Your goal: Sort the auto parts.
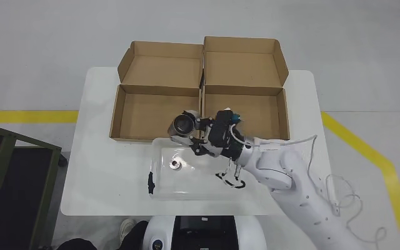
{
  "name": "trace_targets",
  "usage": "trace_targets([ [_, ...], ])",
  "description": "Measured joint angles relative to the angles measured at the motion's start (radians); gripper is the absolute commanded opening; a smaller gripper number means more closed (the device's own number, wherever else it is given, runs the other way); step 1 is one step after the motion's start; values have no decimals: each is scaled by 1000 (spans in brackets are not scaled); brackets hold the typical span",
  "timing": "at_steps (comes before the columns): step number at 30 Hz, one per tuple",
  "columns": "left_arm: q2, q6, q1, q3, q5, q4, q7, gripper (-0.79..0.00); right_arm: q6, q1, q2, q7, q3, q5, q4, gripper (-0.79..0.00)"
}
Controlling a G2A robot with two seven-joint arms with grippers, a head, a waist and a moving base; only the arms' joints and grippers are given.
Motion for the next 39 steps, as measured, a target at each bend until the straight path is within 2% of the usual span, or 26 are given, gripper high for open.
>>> trace_targets([
  [18,0,0,0,0,0,0,0,0,107,156,-60,40,-169,-98,222,-785],
  [39,0,0,0,0,0,0,0,0,279,375,-190,99,-363,-151,528,-785],
])
